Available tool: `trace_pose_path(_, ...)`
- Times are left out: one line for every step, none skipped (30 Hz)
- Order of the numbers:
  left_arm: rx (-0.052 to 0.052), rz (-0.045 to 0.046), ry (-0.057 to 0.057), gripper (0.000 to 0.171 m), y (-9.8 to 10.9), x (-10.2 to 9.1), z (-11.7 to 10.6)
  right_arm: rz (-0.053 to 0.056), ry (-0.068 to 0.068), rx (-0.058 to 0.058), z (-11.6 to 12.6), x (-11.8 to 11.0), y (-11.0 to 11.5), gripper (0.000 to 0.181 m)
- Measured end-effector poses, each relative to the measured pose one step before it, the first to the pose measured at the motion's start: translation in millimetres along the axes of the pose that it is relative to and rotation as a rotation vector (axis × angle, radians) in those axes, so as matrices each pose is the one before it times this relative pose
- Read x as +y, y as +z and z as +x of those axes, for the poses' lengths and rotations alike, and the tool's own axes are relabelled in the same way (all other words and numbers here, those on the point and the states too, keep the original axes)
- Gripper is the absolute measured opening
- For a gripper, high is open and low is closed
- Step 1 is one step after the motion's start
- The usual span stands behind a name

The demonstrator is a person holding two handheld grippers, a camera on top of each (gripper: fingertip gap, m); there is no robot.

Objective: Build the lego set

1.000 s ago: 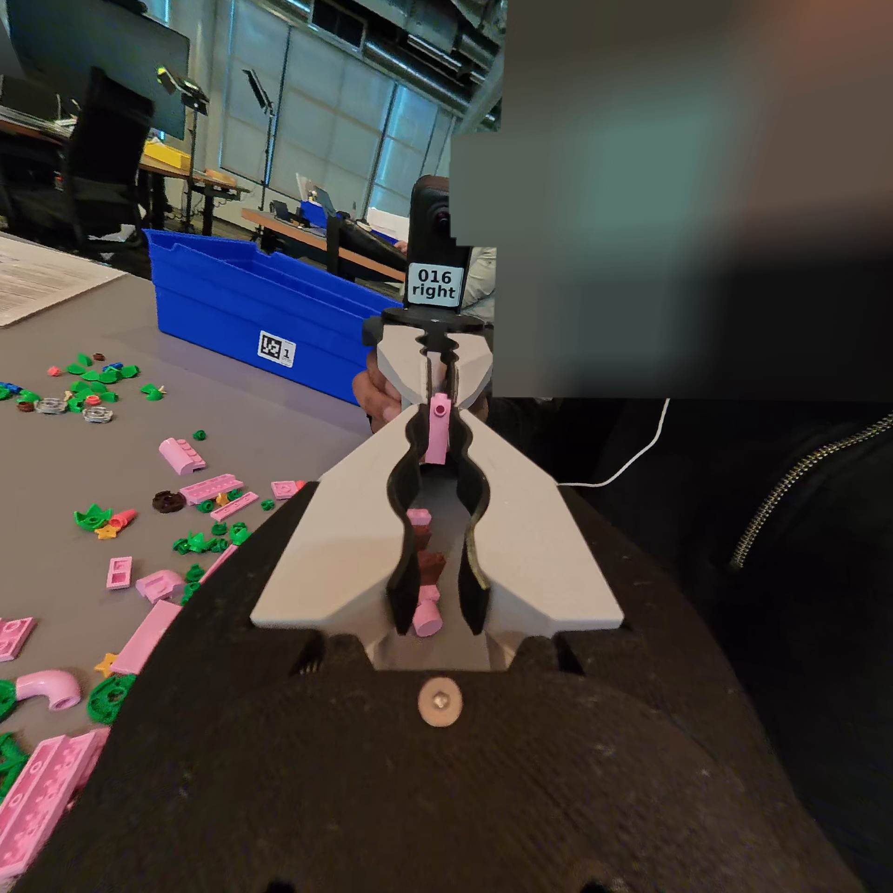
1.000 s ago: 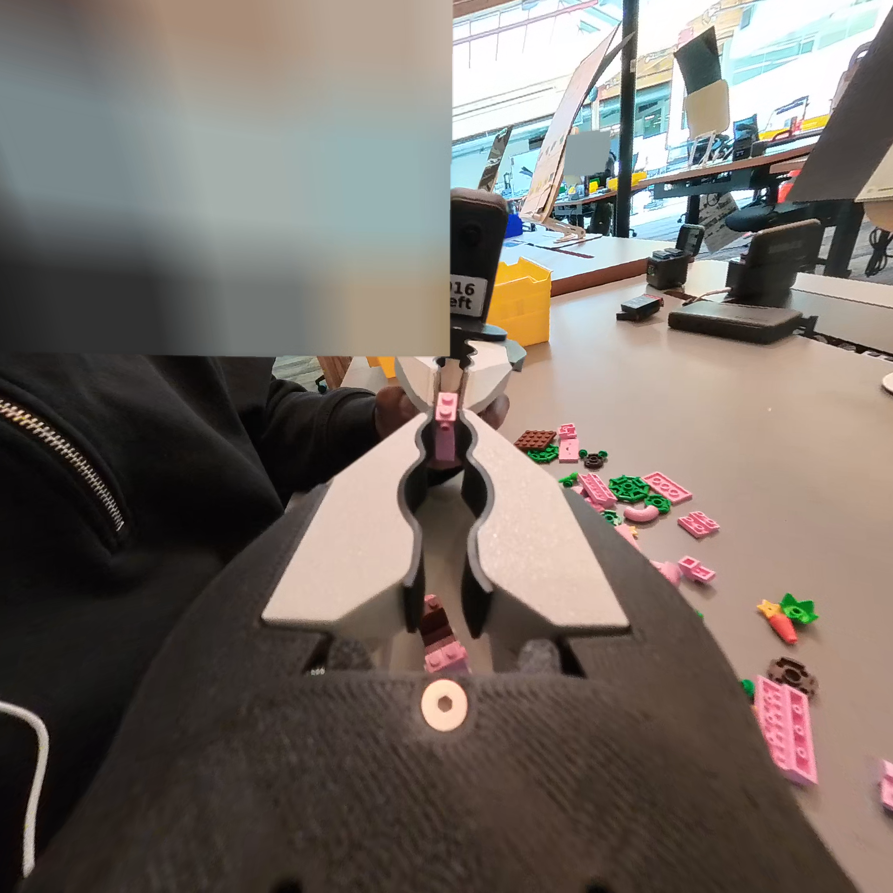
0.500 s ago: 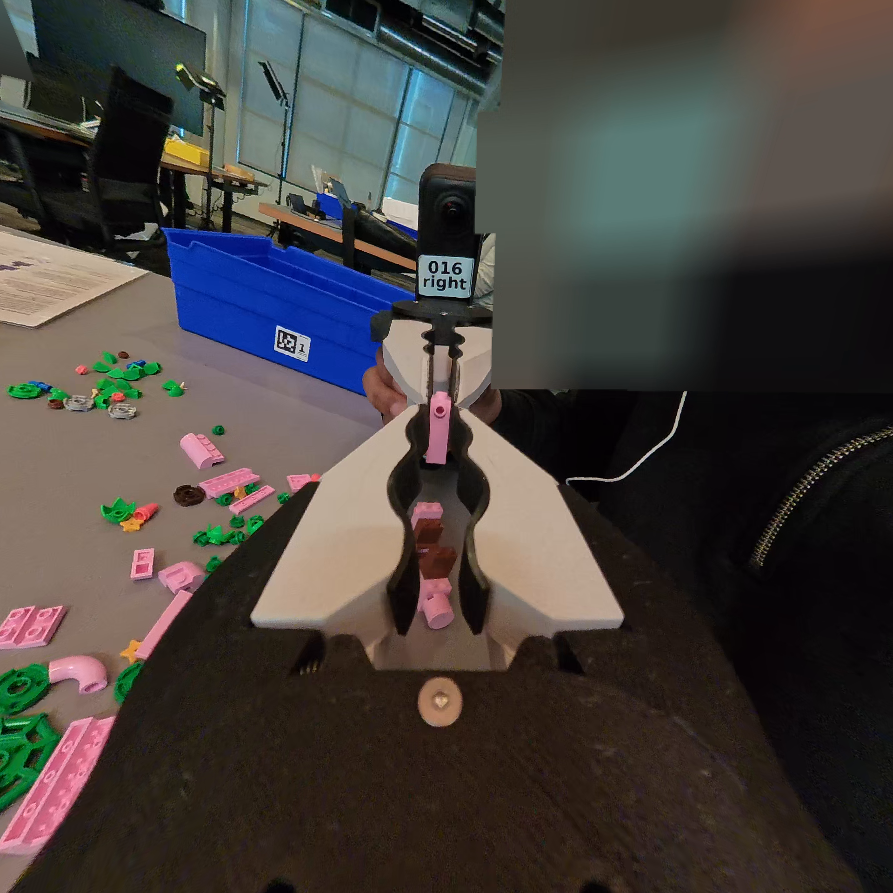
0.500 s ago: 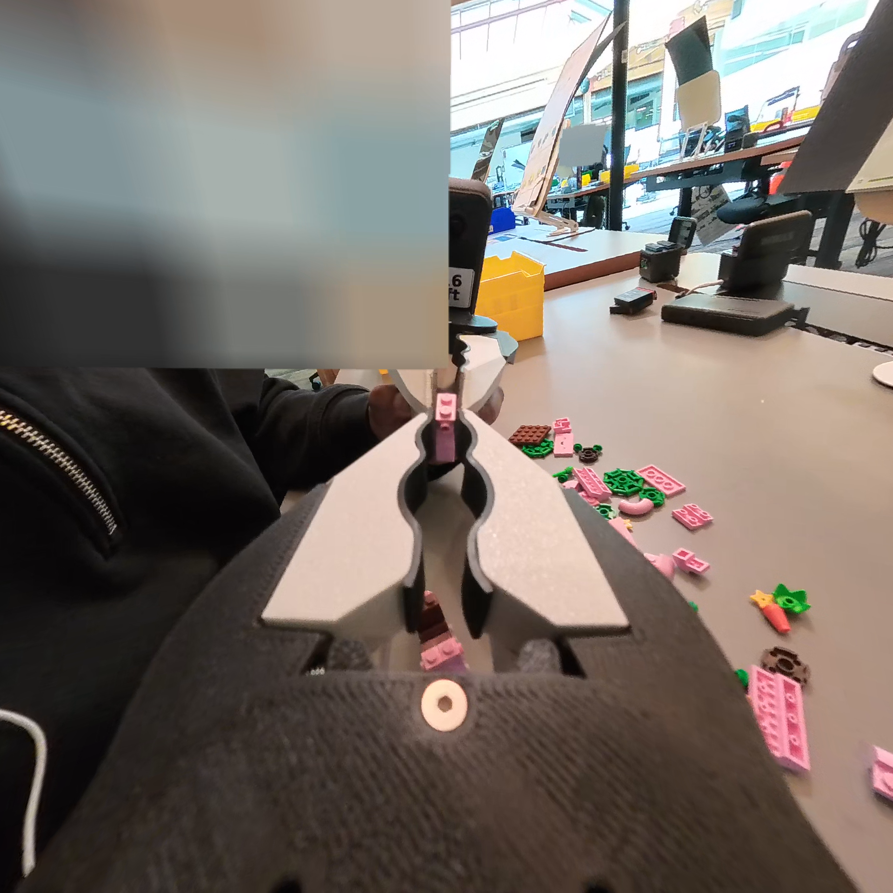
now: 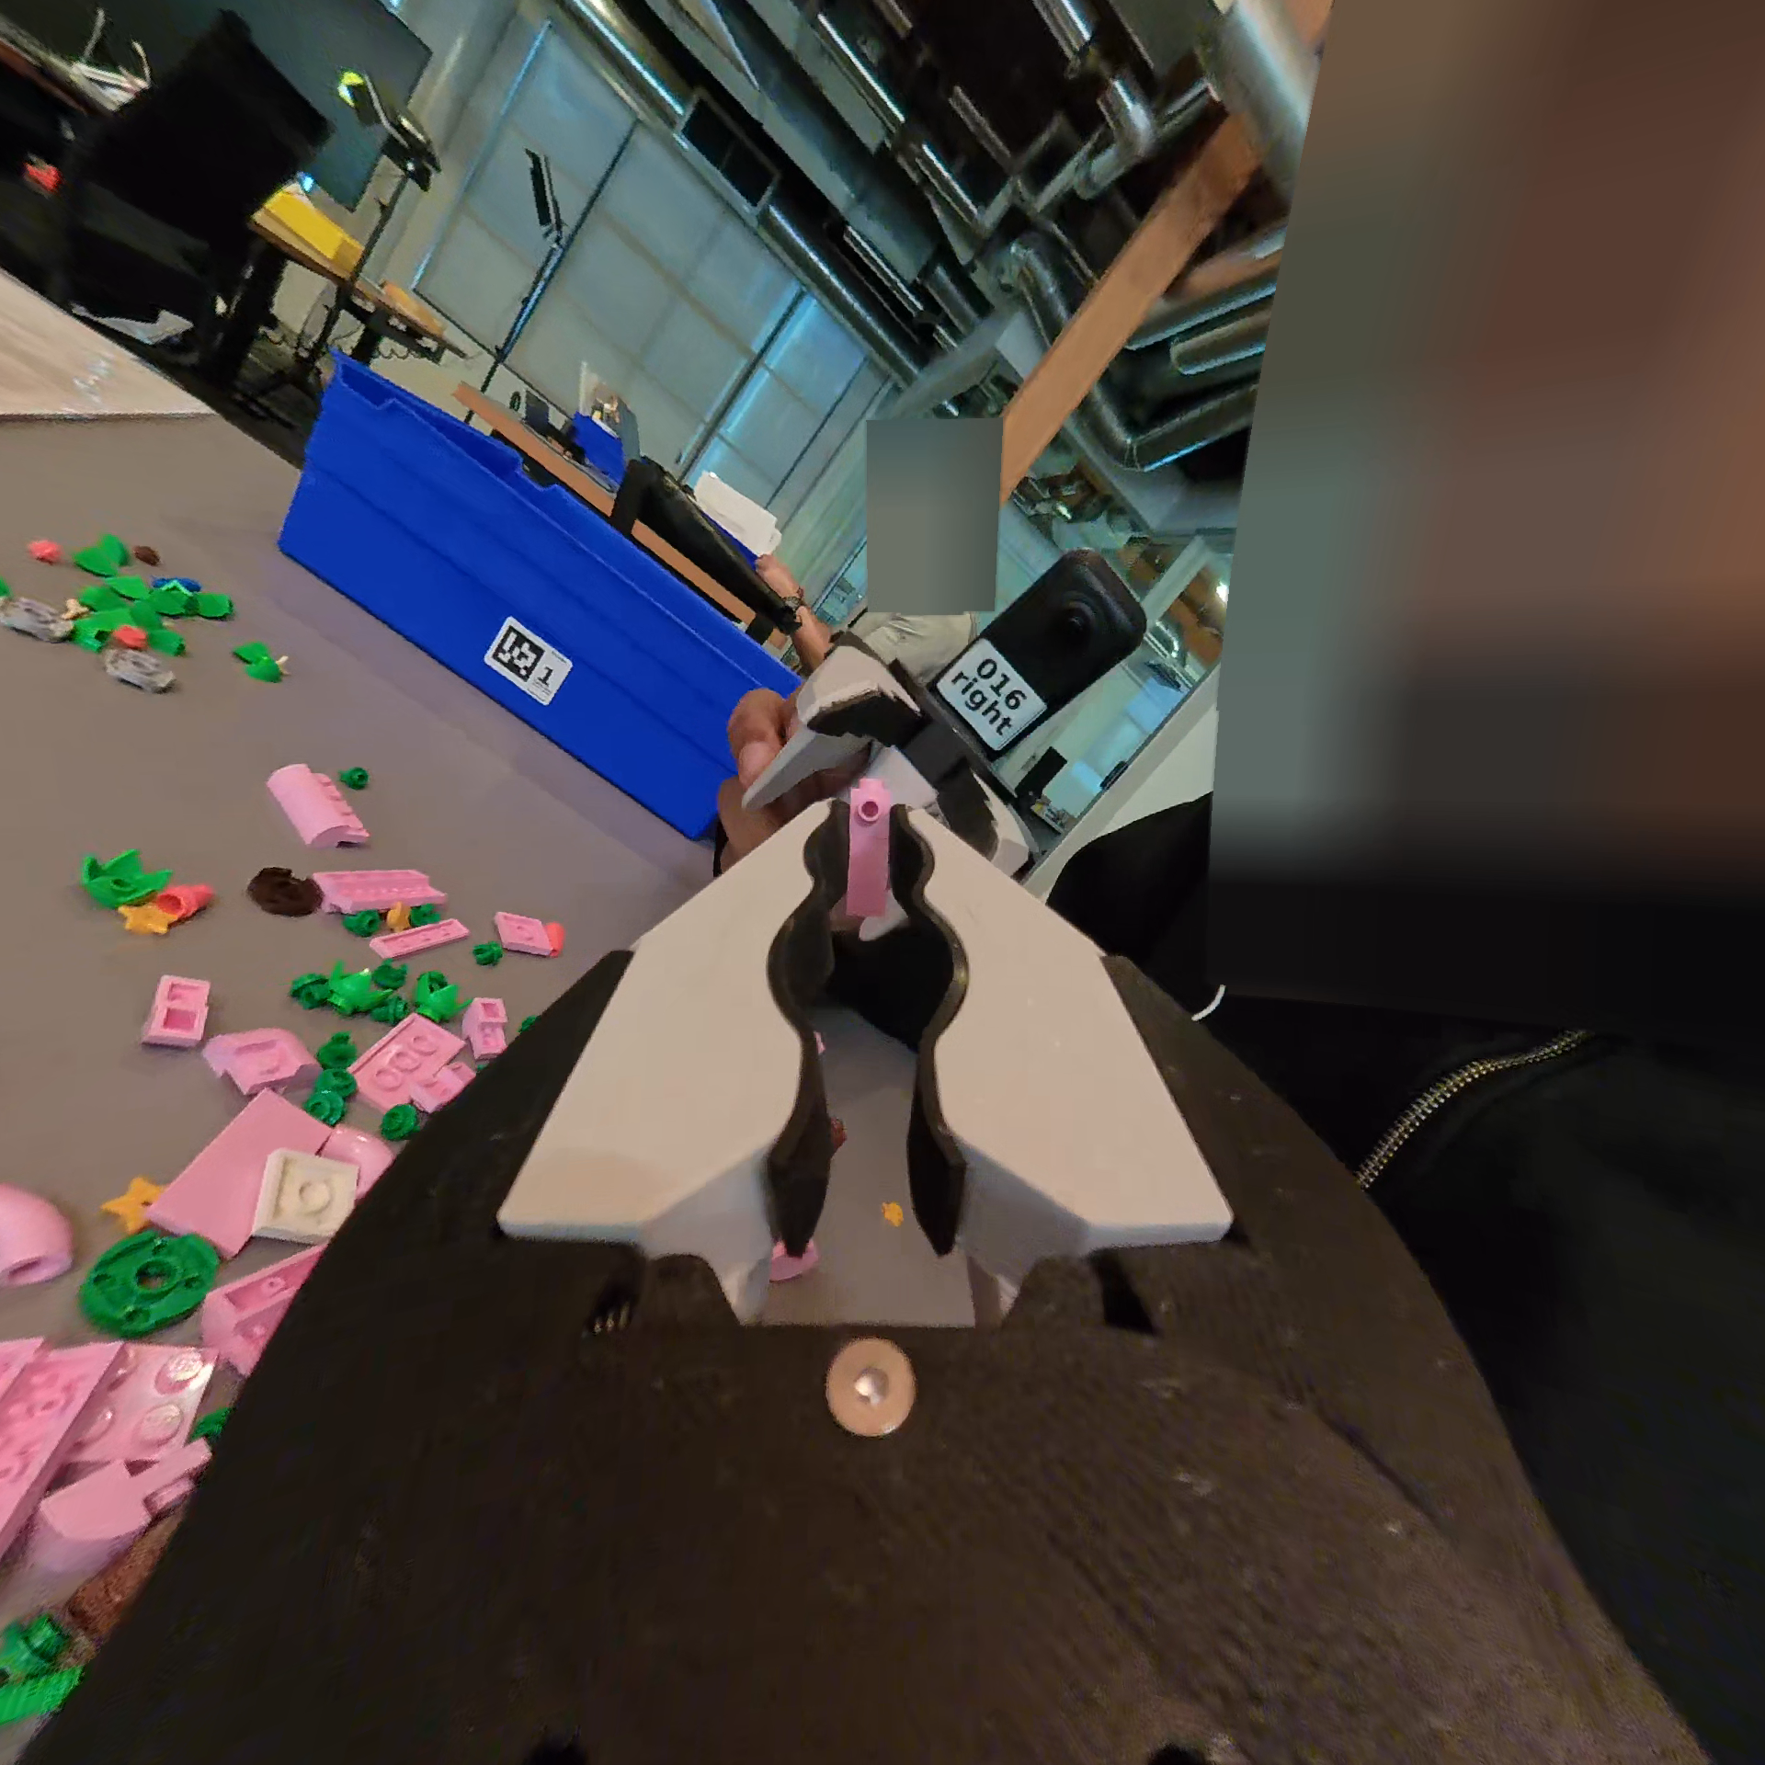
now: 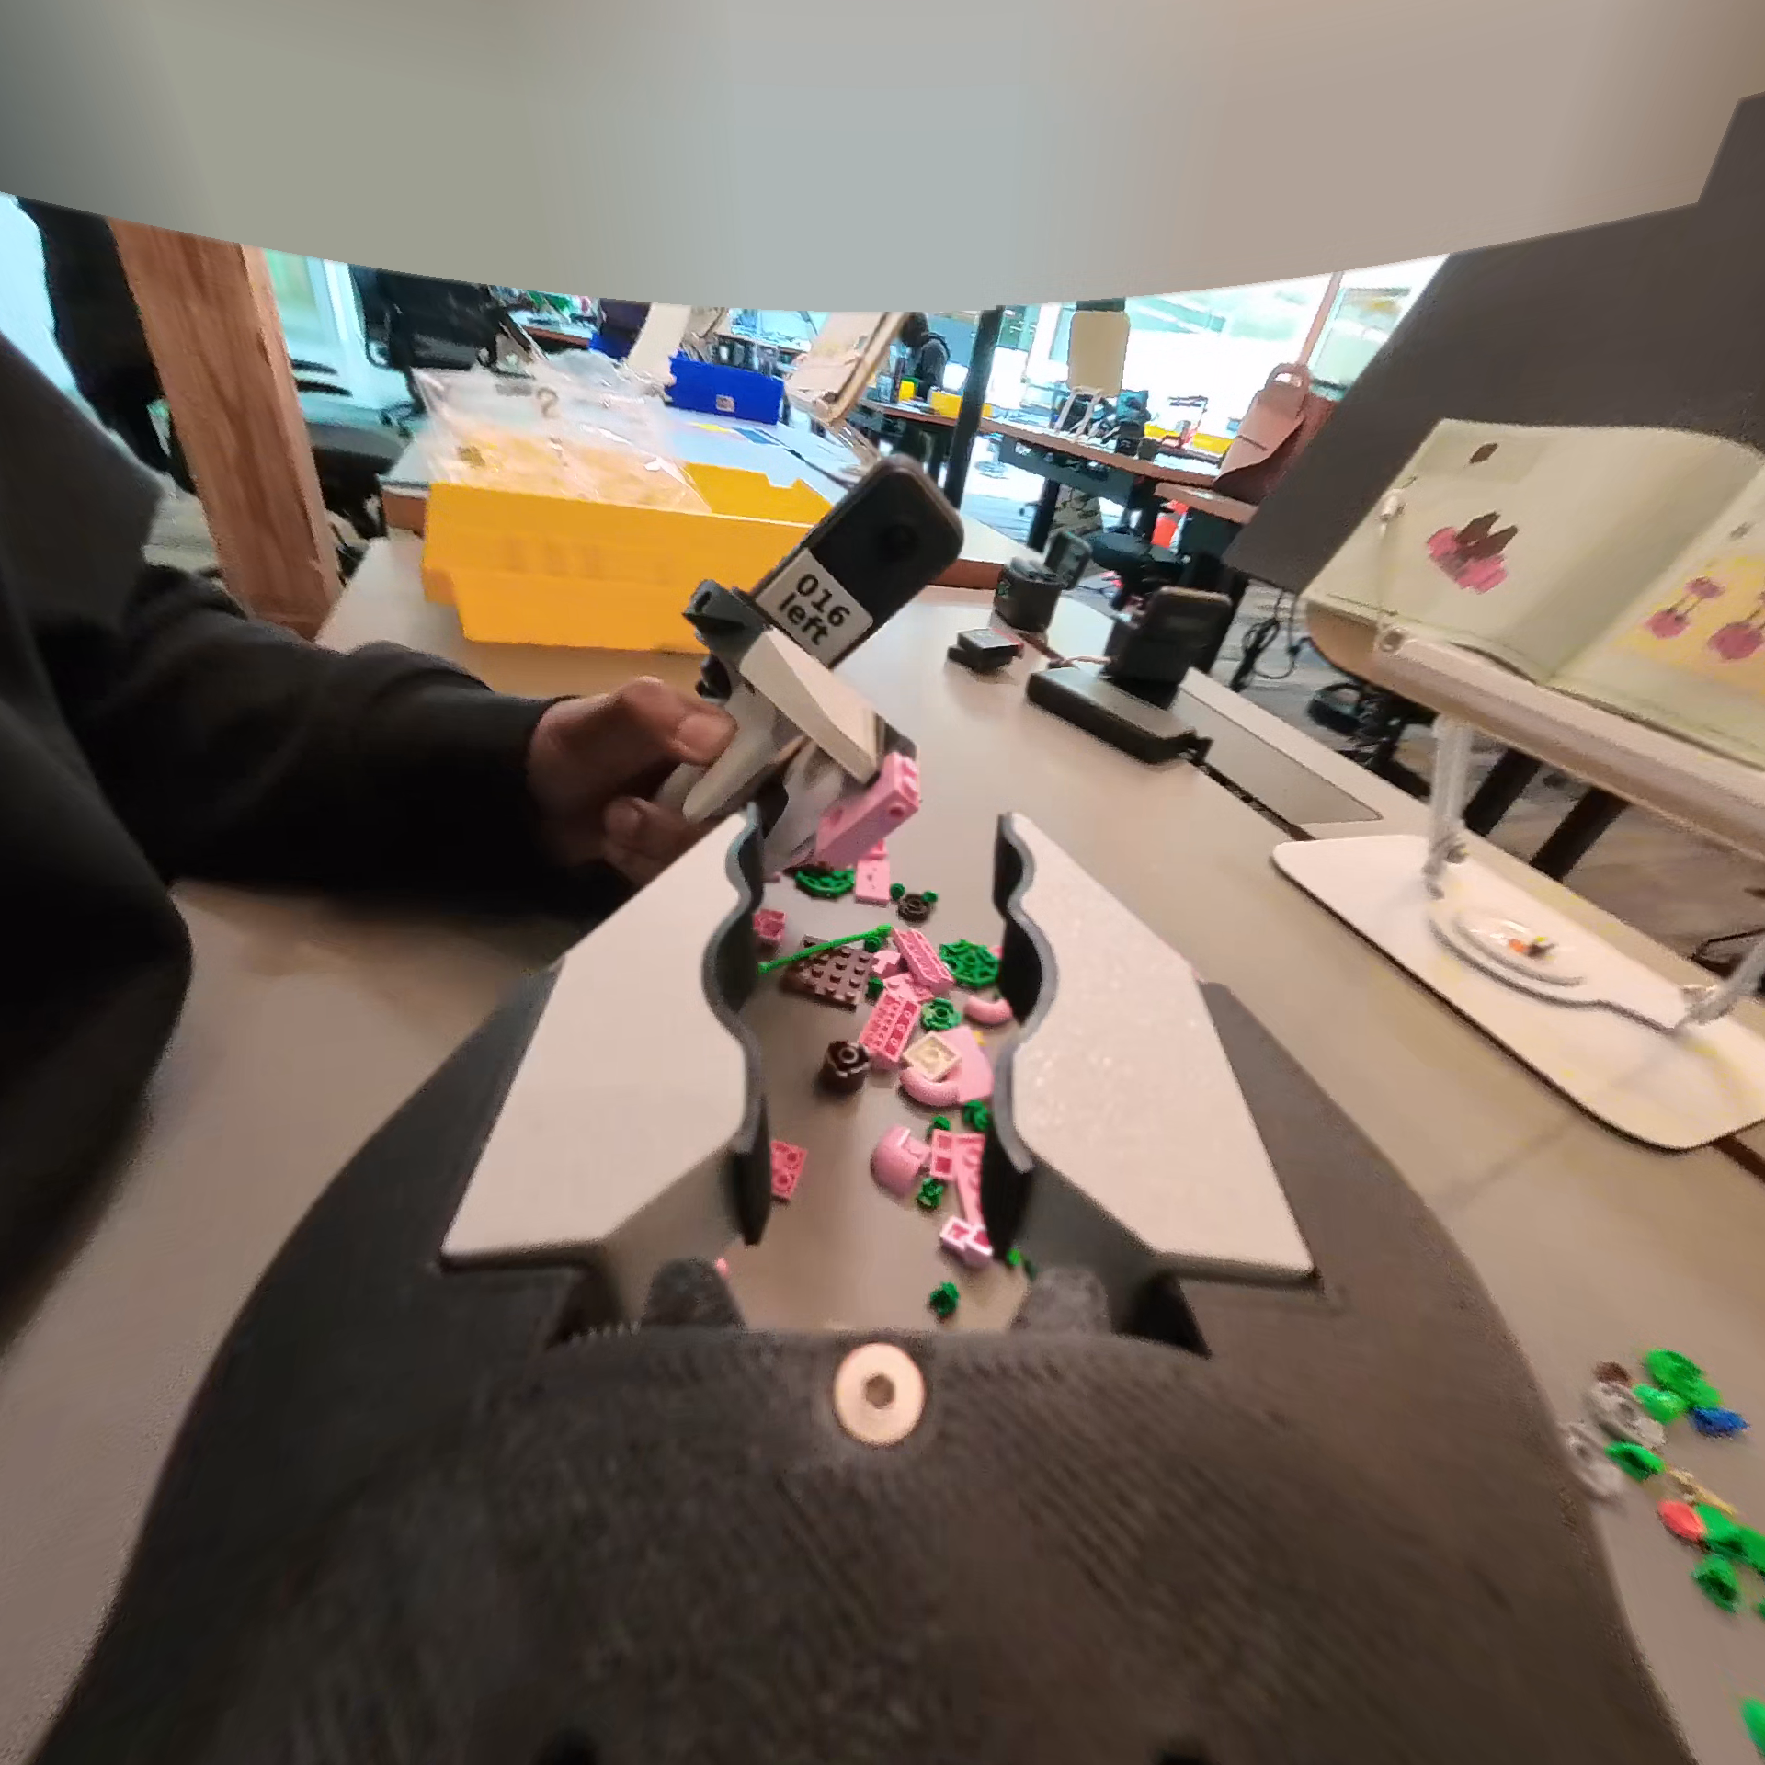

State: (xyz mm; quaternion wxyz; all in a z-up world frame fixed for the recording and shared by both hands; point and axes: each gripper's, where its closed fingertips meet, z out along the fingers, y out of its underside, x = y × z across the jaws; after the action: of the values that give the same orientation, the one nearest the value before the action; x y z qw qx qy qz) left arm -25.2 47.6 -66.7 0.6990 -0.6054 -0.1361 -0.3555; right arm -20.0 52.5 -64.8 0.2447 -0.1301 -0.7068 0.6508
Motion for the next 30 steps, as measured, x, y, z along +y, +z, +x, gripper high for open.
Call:
trace_pose_path(0.0007, -0.01205, 0.0021, 0.006, 1.20, 1.99, 0.37, -0.0053, -0.0153, 0.0057, -0.87, 1.62, 0.81, 0.048)
trace_pose_path(-0.0024, -0.01050, 0.0052, 0.006, 1.17, 1.72, 0.22, -0.0044, -0.0017, 0.0008, -0.37, 1.28, 0.49, 0.048)
trace_pose_path(-0.0015, -0.01059, 0.0076, 0.006, 1.02, 1.68, 0.68, -0.0001, 0.0096, -0.0009, 0.57, 0.49, -0.06, 0.048)
trace_pose_path(-0.0014, -0.01084, 0.0076, 0.006, 0.88, 1.48, 0.64, 0.0051, 0.0176, 0.0003, 1.59, -0.27, -0.62, 0.049)
trace_pose_path(-0.0026, -0.00857, 0.0069, 0.006, 0.54, 1.10, 0.31, 0.0090, 0.0229, 0.0025, 2.60, -0.96, -1.26, 0.049)
trace_pose_path(0.0007, -0.00634, 0.0057, 0.006, 0.46, 0.80, 0.80, 0.0128, 0.0259, 0.0029, 2.98, -1.61, -1.62, 0.049)
trace_pose_path(0.0069, -0.00499, 0.0021, 0.006, 0.39, 0.59, 1.45, 0.0145, 0.0274, -0.0012, 2.59, -1.87, -1.79, 0.048)
trace_pose_path(0.0086, -0.00305, -0.0028, 0.006, 0.37, 0.47, 1.28, 0.0137, 0.0277, -0.0050, 2.07, -1.93, -1.71, 0.047)
trace_pose_path(0.0108, -0.00101, -0.0058, 0.006, 0.25, 0.17, 1.36, 0.0114, 0.0259, -0.0096, 1.17, -1.50, -1.53, 0.047)
trace_pose_path(0.0138, 0.00112, -0.0081, 0.006, 0.15, 0.05, 1.58, 0.0077, 0.0231, -0.0173, -0.34, -0.92, -1.04, 0.047)
trace_pose_path(0.0169, 0.00318, -0.0108, 0.006, 0.12, -0.21, 1.81, 0.0009, 0.0201, -0.0275, -2.32, 0.05, -0.54, 0.046)
trace_pose_path(0.0190, 0.00695, -0.0128, 0.006, -0.06, -0.78, 2.02, -0.0048, 0.0173, -0.0336, -3.81, 0.93, 0.09, 0.045)
trace_pose_path(0.0253, 0.01539, -0.0112, 0.006, -0.45, -2.01, 2.95, -0.0065, 0.0155, -0.0368, -4.87, 1.37, 0.51, 0.042)
trace_pose_path(0.0417, 0.03003, -0.0088, 0.006, -1.34, -4.18, 5.63, -0.0043, 0.0188, -0.0389, -5.29, 1.12, 0.96, 0.039)
trace_pose_path(0.0525, 0.04781, -0.0051, 0.006, -2.36, -7.13, 7.85, 0.0039, 0.0268, -0.0383, -5.06, -0.04, 0.97, 0.034)
trace_pose_path(0.0324, 0.05424, -0.0003, 0.006, -2.89, -8.47, 5.47, 0.0145, 0.0372, -0.0409, -4.95, -1.46, 0.80, 0.032)
trace_pose_path(0.0144, 0.04412, 0.0051, 0.006, -2.78, -7.04, 3.20, 0.0213, 0.0455, -0.0394, -4.23, -2.22, 0.56, 0.030)
trace_pose_path(0.0087, 0.02671, 0.0117, 0.005, -1.75, -4.60, 2.51, 0.0255, 0.0511, -0.0333, -2.70, -2.62, 0.49, 0.030)
trace_pose_path(0.0051, 0.00776, 0.0138, 0.005, -0.05, -1.57, 2.03, 0.0265, 0.0536, -0.0294, -1.72, -2.34, 0.69, 0.031)
trace_pose_path(0.0044, -0.00956, 0.0118, 0.006, 1.46, 1.54, 1.59, 0.0224, 0.0545, -0.0240, -0.69, -1.33, 1.07, 0.034)
trace_pose_path(0.0080, -0.02114, 0.0079, 0.006, 2.93, 3.91, 1.81, 0.0158, 0.0516, -0.0171, 0.30, -0.29, 1.27, 0.038)
trace_pose_path(0.0134, -0.02187, 0.0049, 0.006, 3.66, 4.46, 2.40, 0.0103, 0.0436, -0.0201, -0.62, 0.48, 1.68, 0.040)
trace_pose_path(0.0144, -0.01392, 0.0050, 0.006, 4.02, 3.86, 2.41, 0.0049, 0.0329, -0.0212, -1.25, 1.29, 1.74, 0.042)
trace_pose_path(0.0136, -0.00485, 0.0061, 0.006, 3.57, 2.80, 2.03, 0.0014, 0.0210, -0.0182, -1.64, 1.72, 1.95, 0.042)
trace_pose_path(0.0126, -0.00165, 0.0047, 0.006, 3.23, 2.45, 1.69, 0.0002, 0.0121, -0.0164, -1.95, 1.80, 1.91, 0.042)
trace_pose_path(0.0100, -0.00402, 0.0006, 0.006, 2.59, 2.51, 1.05, -0.0030, 0.0090, -0.0146, -1.86, 2.08, 2.02, 0.042)
trace_pose_path(0.0095, -0.00426, -0.0009, 0.005, 2.11, 2.10, 0.85, -0.0052, 0.0078, -0.0149, -2.18, 2.00, 1.86, 0.043)
trace_pose_path(0.0096, -0.00248, -0.0015, 0.005, 1.44, 1.50, 0.95, -0.0024, 0.0082, -0.0199, -3.04, 1.12, 1.65, 0.043)
trace_pose_path(0.0064, -0.00119, -0.0026, 0.006, 0.81, 0.98, 0.58, 0.0039, 0.0100, -0.0202, -3.16, -0.12, 1.24, 0.042)
trace_pose_path(0.0052, 0.00002, -0.0017, 0.005, 0.44, 0.48, 0.52, 0.0087, 0.0123, -0.0180, -2.51, -0.82, 0.72, 0.041)
